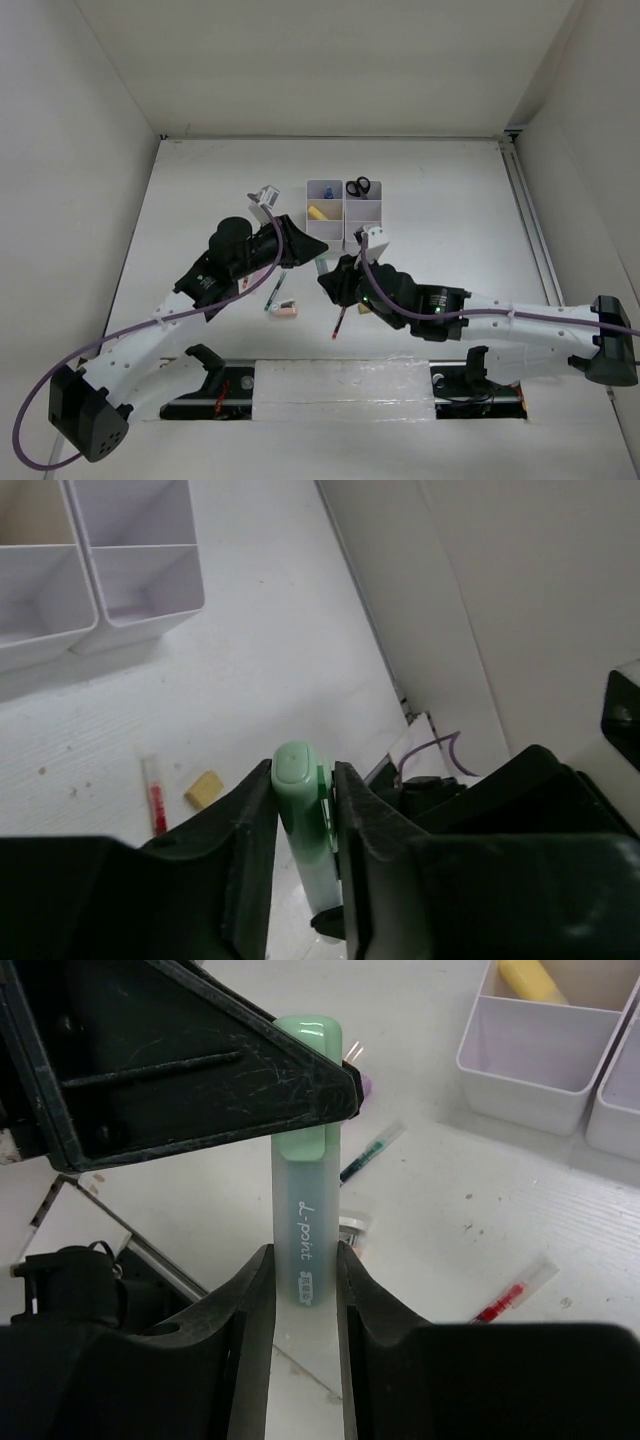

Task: Sort the stationery into containers
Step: Pass the stationery from the right arm to the left, then place the stationery into the container

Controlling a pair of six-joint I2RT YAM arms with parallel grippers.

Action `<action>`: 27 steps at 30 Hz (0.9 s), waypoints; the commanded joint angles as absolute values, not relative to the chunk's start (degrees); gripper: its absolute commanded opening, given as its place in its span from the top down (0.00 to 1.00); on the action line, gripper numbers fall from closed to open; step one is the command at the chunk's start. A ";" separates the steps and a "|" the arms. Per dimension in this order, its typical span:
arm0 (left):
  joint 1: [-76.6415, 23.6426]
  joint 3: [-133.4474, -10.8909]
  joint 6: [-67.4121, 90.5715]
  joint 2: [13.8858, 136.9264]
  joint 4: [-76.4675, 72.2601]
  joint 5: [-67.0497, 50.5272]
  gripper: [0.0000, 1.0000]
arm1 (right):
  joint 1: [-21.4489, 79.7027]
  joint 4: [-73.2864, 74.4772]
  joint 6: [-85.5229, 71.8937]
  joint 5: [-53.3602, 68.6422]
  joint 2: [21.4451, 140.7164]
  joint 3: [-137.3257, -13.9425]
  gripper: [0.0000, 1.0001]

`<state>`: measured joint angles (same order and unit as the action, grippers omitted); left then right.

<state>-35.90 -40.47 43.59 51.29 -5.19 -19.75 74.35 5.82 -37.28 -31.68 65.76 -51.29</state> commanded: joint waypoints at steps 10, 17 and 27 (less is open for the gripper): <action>-40.77 -45.61 30.70 58.87 -16.51 -5.23 1.00 | 74.97 6.23 -41.30 -44.35 59.60 -49.75 0.00; -41.48 -48.51 21.10 73.71 -33.64 15.80 1.00 | 74.97 20.55 -50.71 -47.99 48.97 -46.76 0.00; -42.01 -52.21 18.72 88.05 -50.79 30.93 1.00 | 74.97 24.26 -51.24 -42.19 33.05 -40.96 0.00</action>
<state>-41.69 -49.63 21.26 87.39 -40.53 24.34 74.72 22.96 -50.30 -43.77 35.20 -41.71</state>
